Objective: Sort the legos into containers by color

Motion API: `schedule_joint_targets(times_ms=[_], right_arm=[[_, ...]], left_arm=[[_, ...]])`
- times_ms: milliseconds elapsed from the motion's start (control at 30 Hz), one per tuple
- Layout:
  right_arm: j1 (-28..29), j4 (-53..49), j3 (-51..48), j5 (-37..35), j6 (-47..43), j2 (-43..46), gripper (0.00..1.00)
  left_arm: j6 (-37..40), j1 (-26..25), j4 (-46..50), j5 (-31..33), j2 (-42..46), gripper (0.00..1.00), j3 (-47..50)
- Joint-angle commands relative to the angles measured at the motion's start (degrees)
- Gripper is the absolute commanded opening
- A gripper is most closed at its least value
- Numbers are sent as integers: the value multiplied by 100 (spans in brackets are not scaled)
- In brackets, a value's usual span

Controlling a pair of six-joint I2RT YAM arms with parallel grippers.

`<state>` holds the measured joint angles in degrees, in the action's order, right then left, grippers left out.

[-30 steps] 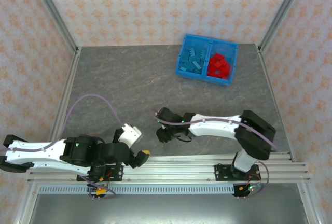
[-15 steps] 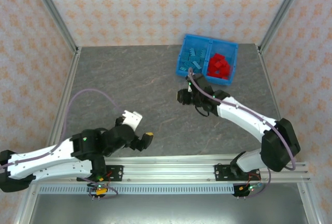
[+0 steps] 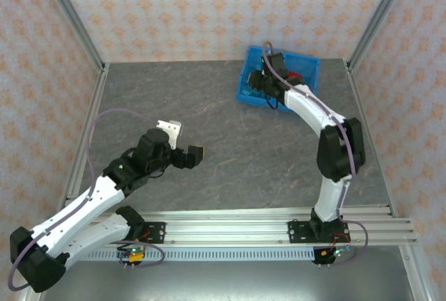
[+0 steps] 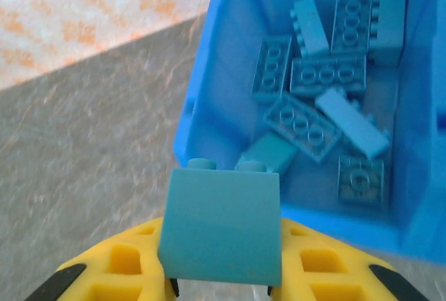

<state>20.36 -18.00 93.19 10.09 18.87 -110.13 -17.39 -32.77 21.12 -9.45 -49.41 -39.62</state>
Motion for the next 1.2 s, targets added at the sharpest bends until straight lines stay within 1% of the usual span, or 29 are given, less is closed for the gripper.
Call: schedule_joint_targets(times_ms=[0,200,367,433,533,633,767,933,1033,1100,1167], right_arm=[[-198,-330,917,-218,54,-682,27],[-441,-968,2926,-371,116,-2217,28],[-515,-1644,4828,-352,64,-3537,28],[-539,-1665,5304,-316,53,-3904,29],[-542,-1470,5646,-254,80,-4213,32],[-546,-1410,5861,-228,90,-4324,43],[-544,-1481,5954,-103,60,-4139,50],[-542,-1693,5681,112,-44,-3613,52],[-540,-1737,4981,380,-53,-3083,52],[-517,-1576,4141,449,-82,-2560,53],[-490,-1030,2913,433,-113,-1777,54]], left_arm=[[224,390,-633,-793,-234,100,77],[324,838,-825,-1081,-402,100,143],[395,1010,-907,-1200,-471,100,226],[442,1043,-885,-1199,-482,100,235],[517,1063,-848,-1198,-483,100,244],[576,1080,-773,-1168,-461,100,227],[598,1080,-668,-1082,-337,100,249],[570,1085,-606,-779,1,100,306],[637,1080,-507,-338,173,100,281],[693,1082,-468,44,242,100,279],[678,1080,-489,650,265,100,325]])
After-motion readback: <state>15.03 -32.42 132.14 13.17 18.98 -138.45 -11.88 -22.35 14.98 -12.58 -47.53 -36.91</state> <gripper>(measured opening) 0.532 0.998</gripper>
